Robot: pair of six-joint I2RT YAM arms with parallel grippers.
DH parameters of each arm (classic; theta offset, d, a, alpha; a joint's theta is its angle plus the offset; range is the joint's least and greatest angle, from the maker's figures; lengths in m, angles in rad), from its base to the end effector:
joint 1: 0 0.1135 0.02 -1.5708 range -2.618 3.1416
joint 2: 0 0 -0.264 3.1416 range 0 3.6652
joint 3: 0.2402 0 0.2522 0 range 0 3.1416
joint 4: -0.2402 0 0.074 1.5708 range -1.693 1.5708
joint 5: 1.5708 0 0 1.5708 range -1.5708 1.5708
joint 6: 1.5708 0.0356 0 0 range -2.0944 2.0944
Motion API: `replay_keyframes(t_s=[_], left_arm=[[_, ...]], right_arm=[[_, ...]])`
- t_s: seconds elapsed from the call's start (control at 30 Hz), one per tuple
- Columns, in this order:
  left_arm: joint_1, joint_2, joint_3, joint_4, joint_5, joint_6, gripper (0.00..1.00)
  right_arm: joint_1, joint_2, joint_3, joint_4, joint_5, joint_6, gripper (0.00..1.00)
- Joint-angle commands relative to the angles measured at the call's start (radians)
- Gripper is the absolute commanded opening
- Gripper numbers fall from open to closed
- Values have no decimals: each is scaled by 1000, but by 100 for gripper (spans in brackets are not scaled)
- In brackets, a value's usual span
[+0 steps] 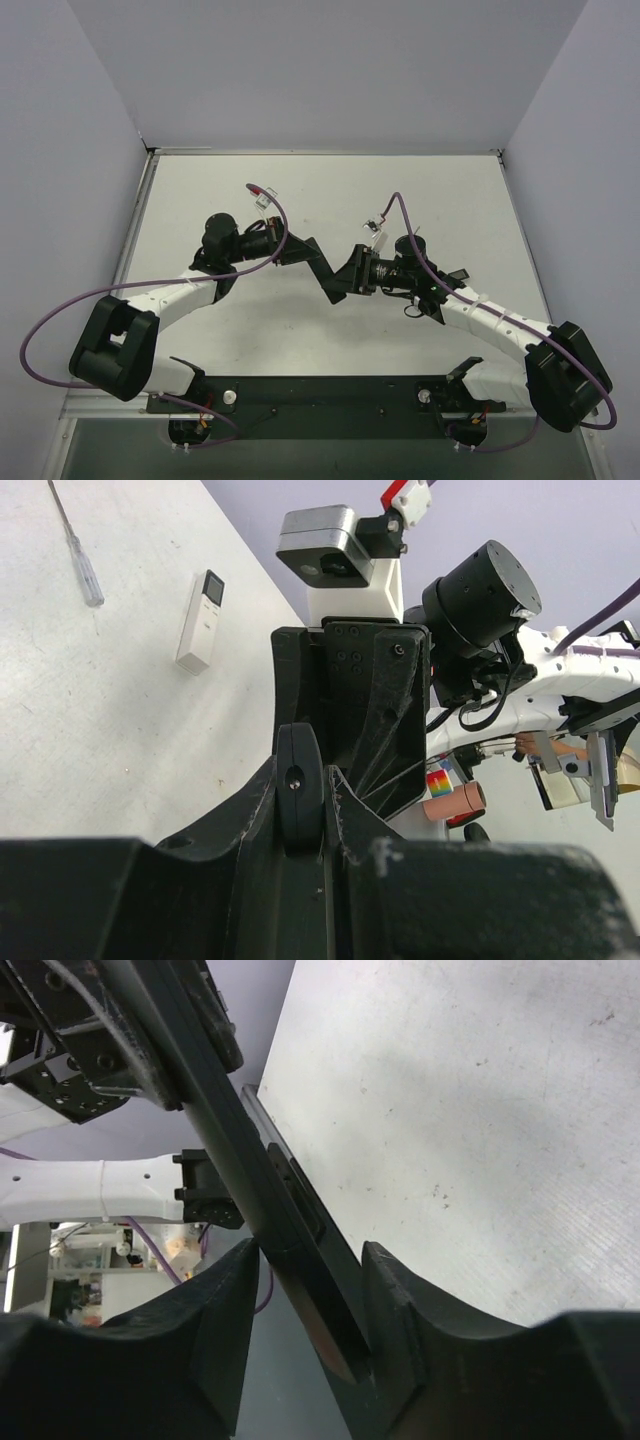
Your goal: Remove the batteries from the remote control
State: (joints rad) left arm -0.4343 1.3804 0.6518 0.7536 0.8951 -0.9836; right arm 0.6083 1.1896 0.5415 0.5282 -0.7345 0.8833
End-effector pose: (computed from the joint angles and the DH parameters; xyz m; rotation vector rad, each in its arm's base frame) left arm 0.2505 -0.1468 0.2568 0.3396 1.8375 -1.7300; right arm 0.1940 0.1642 0.2465 -0.3775 1.9496 1.6620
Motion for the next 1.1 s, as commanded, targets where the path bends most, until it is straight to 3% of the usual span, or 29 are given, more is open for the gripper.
replay_keyframes(t_s=[0.0,0.17,0.23,0.47,0.5,0.53,0.6,0.67,0.73,0.9,1.07], left_arm=[[20,-9,8,89,25,-23,0],[29,-14,5,89,11,-20,0],[32,-12,5,75,4,-7,0],[35,-7,-1,69,-7,-3,0],[35,-7,-1,67,-5,-3,0],[35,-7,-4,66,-5,-3,0],[37,-7,-4,66,-5,-3,0],[40,-12,-6,64,-7,-4,0],[42,-17,-11,62,-13,-6,0],[42,-15,-18,62,-19,-4,0],[40,-14,-41,95,-24,-27,0]], right_arm=[[-5,-8,-8,62,-13,-4,36],[-5,-5,-29,47,-37,-14,33],[-5,-5,-38,43,-49,-12,28],[-5,-25,-72,4,-31,-10,32],[-5,-27,-78,6,-29,-7,31],[-5,-25,-81,12,-32,5,16],[-5,-24,-87,30,-39,17,15],[-5,-28,-92,21,-34,14,29],[-5,-36,-98,-2,-26,8,37],[-5,-38,-110,27,-31,37,39],[-5,-38,-112,99,-16,123,58]])
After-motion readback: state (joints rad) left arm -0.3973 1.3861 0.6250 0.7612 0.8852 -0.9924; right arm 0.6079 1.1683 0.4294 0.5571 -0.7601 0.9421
